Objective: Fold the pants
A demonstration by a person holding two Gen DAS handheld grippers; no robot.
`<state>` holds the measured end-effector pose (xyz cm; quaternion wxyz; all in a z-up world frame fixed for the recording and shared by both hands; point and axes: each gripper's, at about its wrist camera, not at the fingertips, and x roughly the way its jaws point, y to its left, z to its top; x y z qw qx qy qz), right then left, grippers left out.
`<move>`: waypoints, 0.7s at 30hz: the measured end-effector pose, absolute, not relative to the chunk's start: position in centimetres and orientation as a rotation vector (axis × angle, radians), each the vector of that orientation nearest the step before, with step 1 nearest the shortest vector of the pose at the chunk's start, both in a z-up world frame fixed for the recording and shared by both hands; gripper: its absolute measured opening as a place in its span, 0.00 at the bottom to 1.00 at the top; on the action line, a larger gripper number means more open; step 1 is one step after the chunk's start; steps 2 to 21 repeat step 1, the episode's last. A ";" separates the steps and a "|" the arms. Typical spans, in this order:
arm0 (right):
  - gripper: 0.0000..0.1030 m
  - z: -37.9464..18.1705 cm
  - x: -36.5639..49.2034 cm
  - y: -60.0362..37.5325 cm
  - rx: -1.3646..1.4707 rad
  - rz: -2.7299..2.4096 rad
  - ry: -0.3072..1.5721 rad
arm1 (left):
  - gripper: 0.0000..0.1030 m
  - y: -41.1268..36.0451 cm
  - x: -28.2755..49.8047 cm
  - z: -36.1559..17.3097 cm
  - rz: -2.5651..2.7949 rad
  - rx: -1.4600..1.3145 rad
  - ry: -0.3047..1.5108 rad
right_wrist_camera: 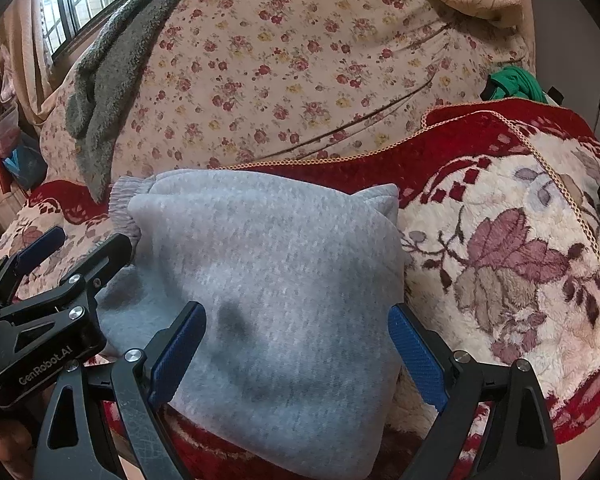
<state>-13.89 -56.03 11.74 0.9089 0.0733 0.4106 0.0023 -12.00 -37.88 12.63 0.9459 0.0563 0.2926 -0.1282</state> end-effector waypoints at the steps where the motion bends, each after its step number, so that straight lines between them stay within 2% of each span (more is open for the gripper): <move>1: 0.93 11.8 -14.0 -56.1 0.150 0.002 0.846 | 0.93 -37.9 -12.0 12.6 -0.262 0.114 0.597; 21: 0.93 11.8 -14.0 -56.1 0.150 0.002 0.846 | 0.93 -37.9 -12.0 12.6 -0.262 0.114 0.597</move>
